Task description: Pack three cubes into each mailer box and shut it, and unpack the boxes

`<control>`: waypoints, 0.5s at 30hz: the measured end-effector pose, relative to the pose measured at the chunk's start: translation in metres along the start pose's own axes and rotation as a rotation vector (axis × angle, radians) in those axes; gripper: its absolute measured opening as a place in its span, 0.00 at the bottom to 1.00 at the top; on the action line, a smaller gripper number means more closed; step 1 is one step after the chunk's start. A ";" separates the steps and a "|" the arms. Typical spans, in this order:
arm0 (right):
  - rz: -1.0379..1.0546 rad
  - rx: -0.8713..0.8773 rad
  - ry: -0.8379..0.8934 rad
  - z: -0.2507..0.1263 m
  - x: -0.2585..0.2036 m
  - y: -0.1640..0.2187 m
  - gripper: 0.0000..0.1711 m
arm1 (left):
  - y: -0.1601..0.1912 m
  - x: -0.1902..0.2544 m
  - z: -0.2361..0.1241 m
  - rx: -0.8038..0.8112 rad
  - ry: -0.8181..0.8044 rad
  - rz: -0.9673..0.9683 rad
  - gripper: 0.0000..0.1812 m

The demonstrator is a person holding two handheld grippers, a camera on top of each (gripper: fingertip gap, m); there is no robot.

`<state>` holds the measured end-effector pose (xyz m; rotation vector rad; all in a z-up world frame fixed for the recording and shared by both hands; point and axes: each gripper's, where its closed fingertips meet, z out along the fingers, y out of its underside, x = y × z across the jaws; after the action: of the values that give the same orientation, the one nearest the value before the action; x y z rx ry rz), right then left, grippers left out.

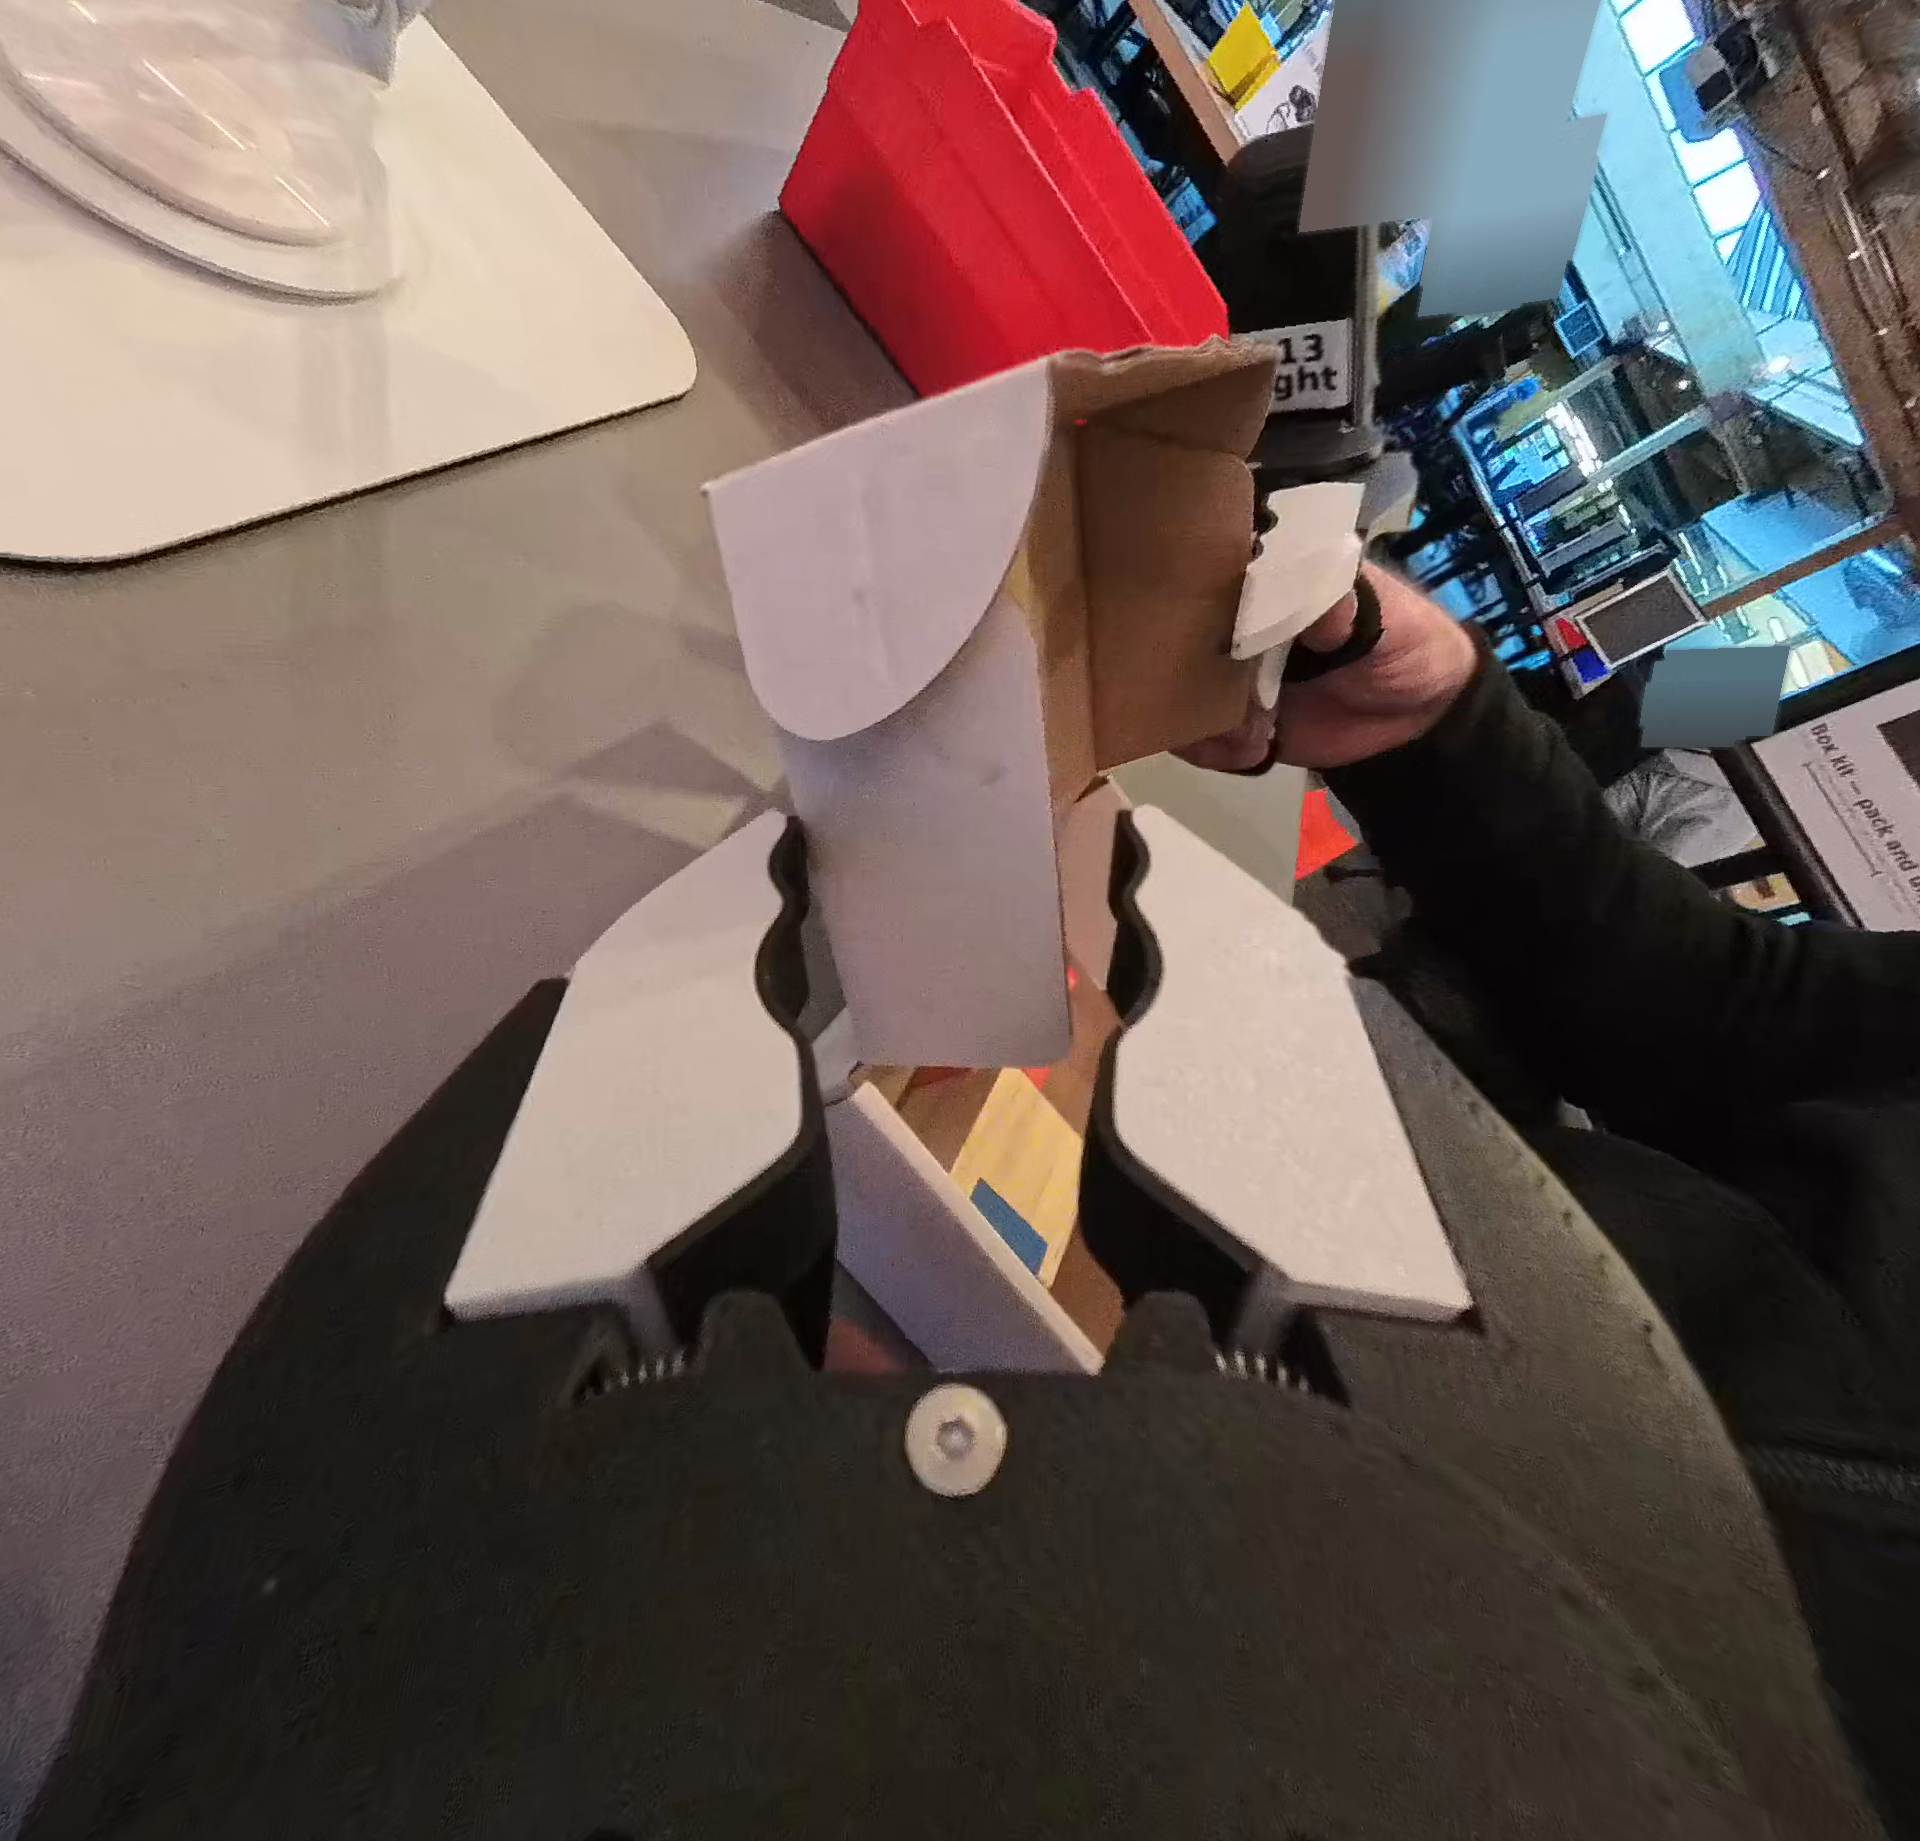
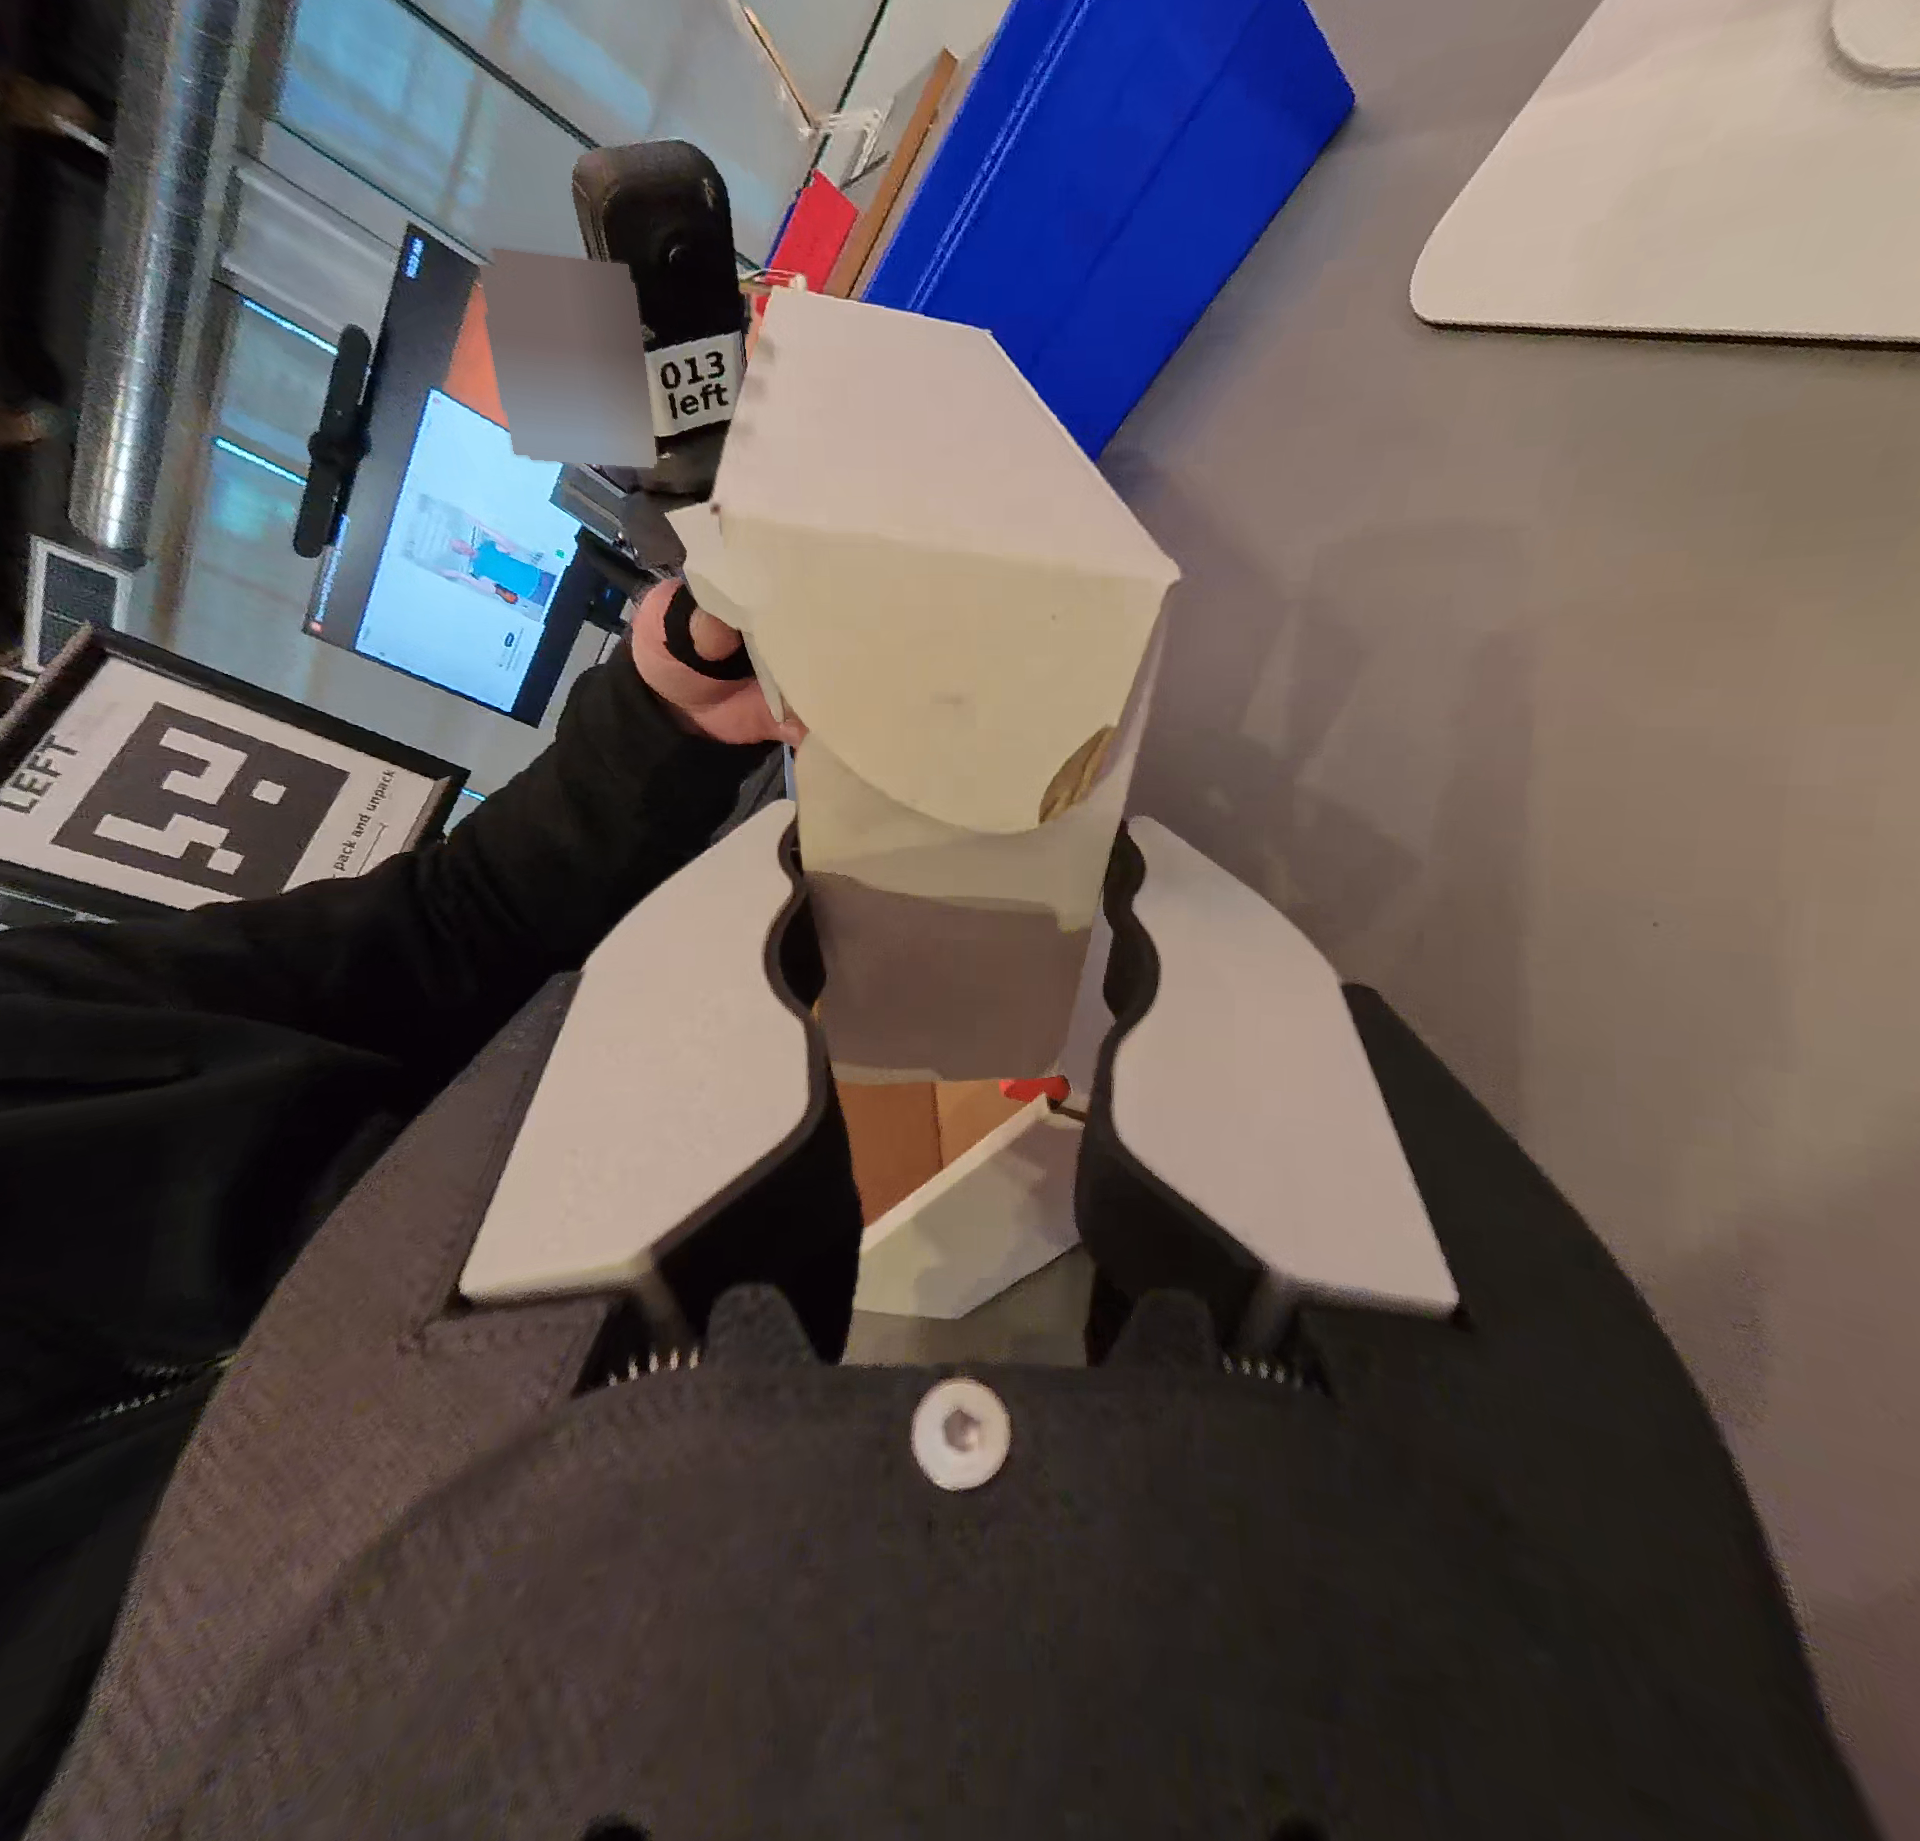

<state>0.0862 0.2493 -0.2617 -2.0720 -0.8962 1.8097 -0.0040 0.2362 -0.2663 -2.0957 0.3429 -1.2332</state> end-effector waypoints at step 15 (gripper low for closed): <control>-0.338 -0.042 0.207 0.011 -0.016 0.018 0.31 | 0.012 0.016 -0.004 0.032 -0.252 0.374 0.32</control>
<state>0.0798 0.2236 -0.2613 -1.9442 -1.1505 1.3891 0.0024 0.2173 -0.2623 -2.0146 0.5639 -0.7441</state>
